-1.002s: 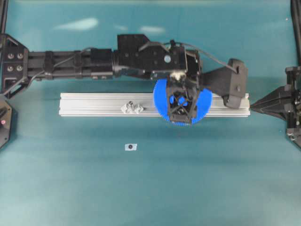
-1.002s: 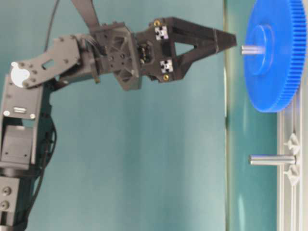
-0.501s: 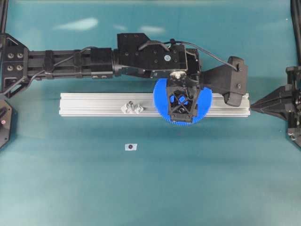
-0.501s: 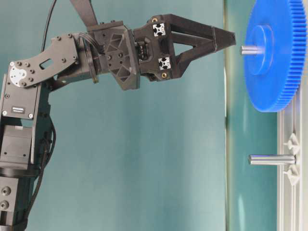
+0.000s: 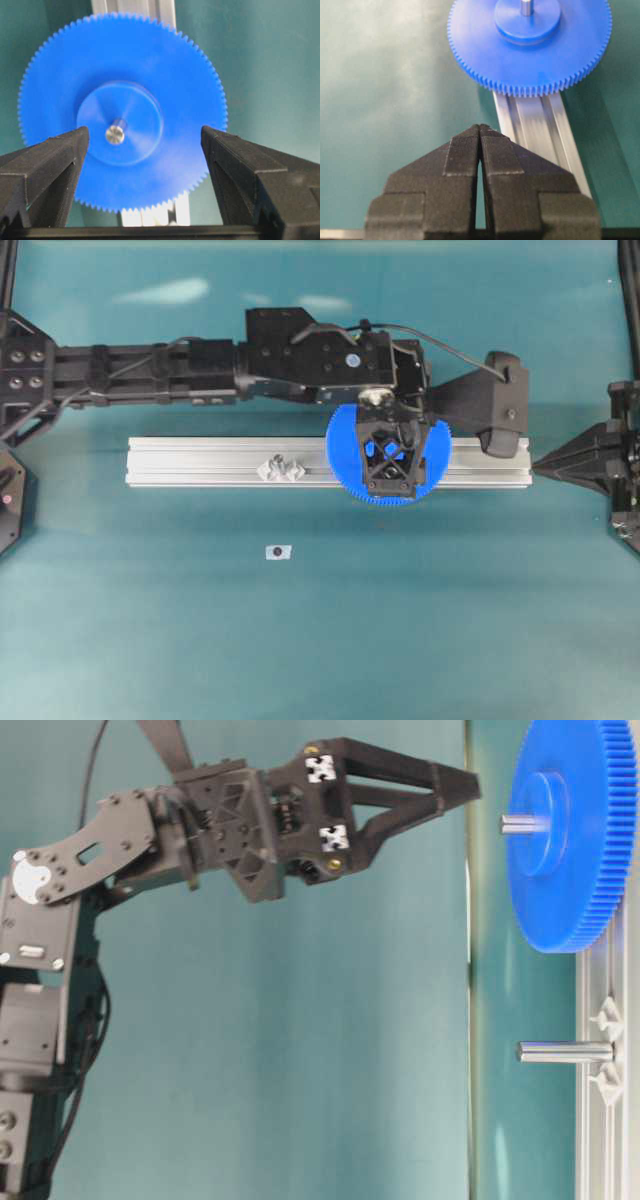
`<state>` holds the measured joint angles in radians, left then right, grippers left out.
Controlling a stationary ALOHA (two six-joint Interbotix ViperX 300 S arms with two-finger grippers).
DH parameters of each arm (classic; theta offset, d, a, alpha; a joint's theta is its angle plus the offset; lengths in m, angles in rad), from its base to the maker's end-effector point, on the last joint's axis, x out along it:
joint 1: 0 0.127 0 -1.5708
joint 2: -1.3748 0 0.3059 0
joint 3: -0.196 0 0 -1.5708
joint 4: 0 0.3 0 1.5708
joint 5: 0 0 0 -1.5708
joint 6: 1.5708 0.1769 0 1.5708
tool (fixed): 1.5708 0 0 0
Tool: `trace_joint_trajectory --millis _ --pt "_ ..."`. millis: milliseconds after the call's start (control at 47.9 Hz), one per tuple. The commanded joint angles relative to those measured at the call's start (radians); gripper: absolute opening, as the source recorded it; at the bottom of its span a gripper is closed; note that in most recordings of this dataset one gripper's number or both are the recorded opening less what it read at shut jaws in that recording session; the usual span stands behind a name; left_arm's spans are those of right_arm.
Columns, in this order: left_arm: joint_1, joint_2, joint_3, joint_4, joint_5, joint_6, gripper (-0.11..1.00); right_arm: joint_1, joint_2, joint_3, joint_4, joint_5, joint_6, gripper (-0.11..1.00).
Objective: Insert the large gear onto the shaft.
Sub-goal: 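Push the blue gear down onto the right shaft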
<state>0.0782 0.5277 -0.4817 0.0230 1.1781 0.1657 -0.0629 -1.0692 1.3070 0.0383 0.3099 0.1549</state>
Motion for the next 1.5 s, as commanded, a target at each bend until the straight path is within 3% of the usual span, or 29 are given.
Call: trace_joint_trajectory --millis 0,1482 --pt "0.000 -0.072 0.005 0.003 -0.005 -0.011 0.86 -0.002 0.005 -0.008 0.000 -0.005 0.009 0.05" --pt "-0.008 -0.153 0.035 0.003 -0.017 -0.048 0.85 -0.002 -0.002 -0.005 0.000 -0.005 0.009 0.05"
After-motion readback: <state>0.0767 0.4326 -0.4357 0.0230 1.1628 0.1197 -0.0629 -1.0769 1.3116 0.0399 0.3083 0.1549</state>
